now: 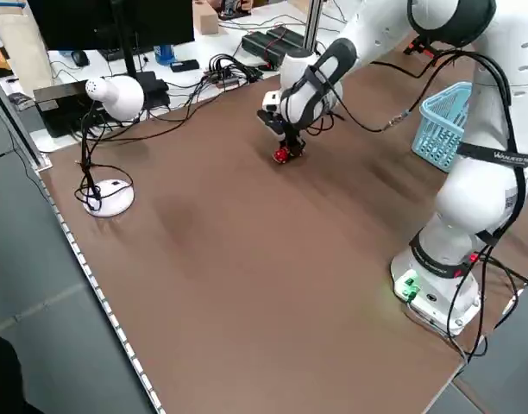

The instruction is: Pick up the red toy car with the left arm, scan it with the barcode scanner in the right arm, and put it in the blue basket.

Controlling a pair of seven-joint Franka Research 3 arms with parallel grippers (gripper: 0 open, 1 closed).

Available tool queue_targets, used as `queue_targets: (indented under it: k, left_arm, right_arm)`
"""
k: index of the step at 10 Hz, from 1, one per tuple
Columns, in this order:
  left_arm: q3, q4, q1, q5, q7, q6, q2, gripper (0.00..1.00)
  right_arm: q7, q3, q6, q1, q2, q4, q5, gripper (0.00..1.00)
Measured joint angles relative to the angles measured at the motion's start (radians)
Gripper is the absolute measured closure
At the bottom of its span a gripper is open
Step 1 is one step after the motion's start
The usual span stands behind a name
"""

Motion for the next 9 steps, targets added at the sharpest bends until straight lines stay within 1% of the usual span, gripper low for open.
queue_targets:
  k: [1, 3, 4, 5, 6, 7, 9]
  left_arm:
    - [-0.012, 0.018, 0.000, 0.000, -0.001, -0.036, -0.020, 0.56]
    - [-0.055, 0.101, -0.001, 0.000, -0.013, -0.172, -0.051, 0.56]
    - [-0.079, 0.150, -0.002, 0.000, -0.029, -0.226, -0.058, 0.56]
    - [-0.102, 0.198, -0.002, 0.009, -0.046, -0.271, -0.062, 0.56]
    - [-0.130, 0.241, -0.002, 0.043, -0.072, -0.313, -0.063, 0.56]
    - [-0.168, 0.280, -0.001, 0.092, -0.119, -0.350, -0.064, 0.56]
    - [-0.260, 0.353, -0.003, 0.165, -0.226, -0.416, -0.066, 0.56]
  right_arm:
    - [0.000, 0.000, -0.008, 0.000, 0.000, 0.001, 0.000, 0.63]
    - [0.000, 0.004, -0.067, 0.005, -0.005, 0.009, 0.000, 0.63]
    - [0.000, 0.008, -0.136, 0.014, -0.011, 0.017, 0.000, 0.63]
    - [0.000, 0.021, -0.211, 0.027, -0.024, 0.023, 0.006, 0.63]
    - [0.001, 0.053, -0.273, 0.035, -0.045, 0.026, 0.045, 0.63]
    - [0.001, 0.086, -0.329, 0.037, -0.069, 0.026, 0.110, 0.63]
    - [0.000, 0.137, -0.420, 0.036, -0.111, 0.027, 0.235, 0.63]
